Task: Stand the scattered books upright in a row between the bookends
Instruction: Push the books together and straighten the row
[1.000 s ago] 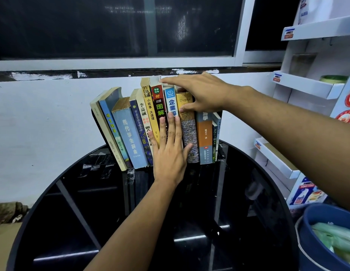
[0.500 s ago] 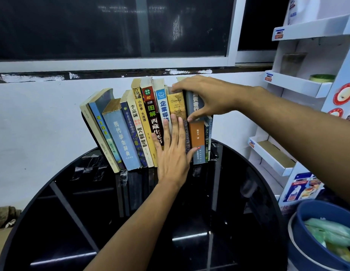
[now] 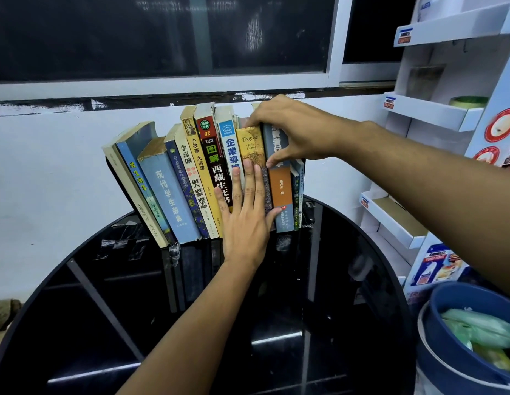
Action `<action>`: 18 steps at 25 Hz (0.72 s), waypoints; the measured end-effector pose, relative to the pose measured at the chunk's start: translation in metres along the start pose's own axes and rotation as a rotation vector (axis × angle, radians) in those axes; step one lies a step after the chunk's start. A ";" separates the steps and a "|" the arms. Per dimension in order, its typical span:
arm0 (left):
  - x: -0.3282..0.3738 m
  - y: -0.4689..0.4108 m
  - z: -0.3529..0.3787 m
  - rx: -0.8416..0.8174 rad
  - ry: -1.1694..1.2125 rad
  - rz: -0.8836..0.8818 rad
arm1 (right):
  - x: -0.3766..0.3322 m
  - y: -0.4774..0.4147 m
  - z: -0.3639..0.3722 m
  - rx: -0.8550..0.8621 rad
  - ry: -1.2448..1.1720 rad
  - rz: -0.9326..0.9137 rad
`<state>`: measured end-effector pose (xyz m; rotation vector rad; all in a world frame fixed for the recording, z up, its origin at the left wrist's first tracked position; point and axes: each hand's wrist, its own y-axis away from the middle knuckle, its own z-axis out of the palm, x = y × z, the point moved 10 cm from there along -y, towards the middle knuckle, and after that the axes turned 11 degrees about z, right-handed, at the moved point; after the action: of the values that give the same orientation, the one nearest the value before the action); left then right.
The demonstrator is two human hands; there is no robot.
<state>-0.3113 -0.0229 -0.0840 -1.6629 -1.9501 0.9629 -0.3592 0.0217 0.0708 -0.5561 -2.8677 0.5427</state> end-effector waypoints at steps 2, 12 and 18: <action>0.001 0.000 0.000 0.010 -0.019 -0.004 | -0.001 0.001 0.001 0.012 -0.002 -0.004; 0.003 -0.001 0.000 0.036 -0.053 -0.030 | 0.003 0.002 0.002 0.069 -0.006 0.000; 0.003 -0.002 0.000 0.039 -0.047 -0.040 | 0.005 0.002 0.002 0.098 -0.013 0.020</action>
<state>-0.3133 -0.0197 -0.0832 -1.5876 -1.9742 1.0267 -0.3636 0.0248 0.0690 -0.5675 -2.8320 0.6884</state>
